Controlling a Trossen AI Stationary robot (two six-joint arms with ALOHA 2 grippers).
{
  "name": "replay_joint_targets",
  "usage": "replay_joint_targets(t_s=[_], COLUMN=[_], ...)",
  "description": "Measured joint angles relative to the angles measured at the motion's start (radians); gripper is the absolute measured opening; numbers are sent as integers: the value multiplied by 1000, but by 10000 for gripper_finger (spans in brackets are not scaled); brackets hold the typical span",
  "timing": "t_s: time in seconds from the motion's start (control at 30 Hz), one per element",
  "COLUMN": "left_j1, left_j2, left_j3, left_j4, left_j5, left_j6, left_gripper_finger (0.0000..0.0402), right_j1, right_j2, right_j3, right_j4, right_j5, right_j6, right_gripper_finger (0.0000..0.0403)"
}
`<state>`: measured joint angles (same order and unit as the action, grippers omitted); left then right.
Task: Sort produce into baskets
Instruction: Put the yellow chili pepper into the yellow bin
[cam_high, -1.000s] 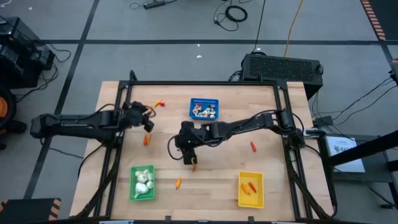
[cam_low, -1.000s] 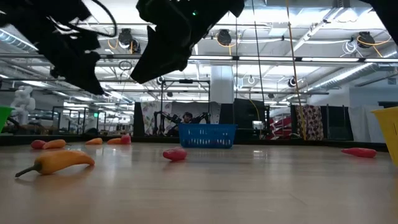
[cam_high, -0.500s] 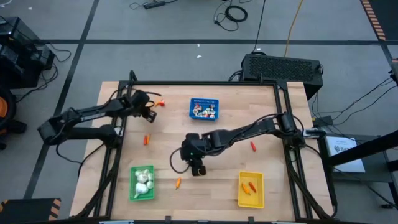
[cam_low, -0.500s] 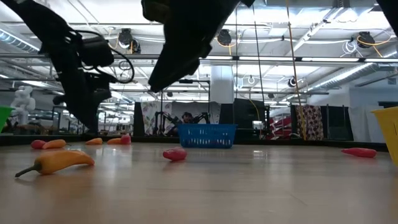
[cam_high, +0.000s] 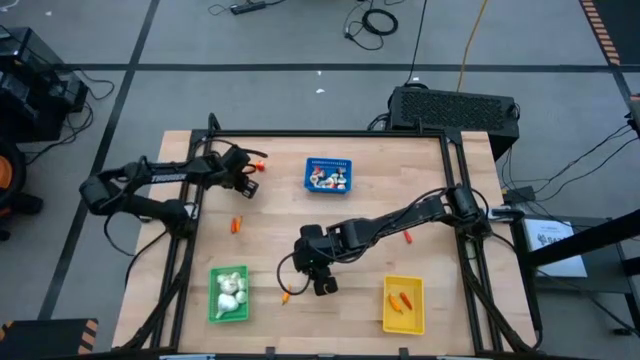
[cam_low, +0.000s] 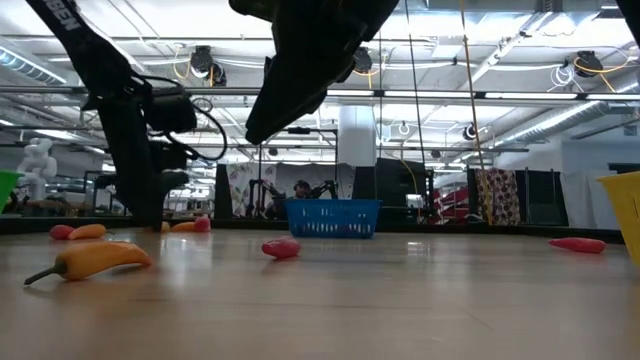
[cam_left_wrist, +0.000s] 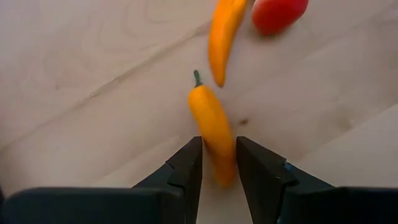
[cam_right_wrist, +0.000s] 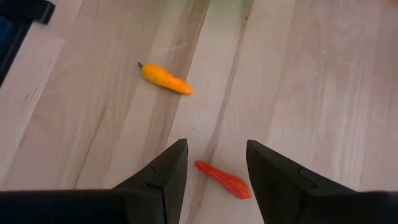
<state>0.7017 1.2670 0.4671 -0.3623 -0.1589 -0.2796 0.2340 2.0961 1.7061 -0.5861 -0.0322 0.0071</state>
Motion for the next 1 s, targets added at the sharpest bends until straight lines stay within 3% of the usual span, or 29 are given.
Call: replay_joint_targets(t_s=[0.4, 0.7, 0.87, 1.0], left_j1=[-1, -1, -17, -63], left_j2=[69, 69, 23, -71], left_j3=[3, 2, 0, -7], left_j4=[37, 32, -10, -83], left_j5=[-2, 24, 36, 196], left_j6=[33, 60, 51, 24], left_gripper_finger=[104, 38, 32, 34], right_j1=[0, 3, 25, 59], right_j2=[0, 0, -1, -10], right_j3=[0, 0, 0, -1], right_j4=[-4, -95, -192, -296], right_j5=[0, 0, 0, 1], right_j6=[8, 110, 194, 269], right_gripper_finger=[155, 155, 155, 155])
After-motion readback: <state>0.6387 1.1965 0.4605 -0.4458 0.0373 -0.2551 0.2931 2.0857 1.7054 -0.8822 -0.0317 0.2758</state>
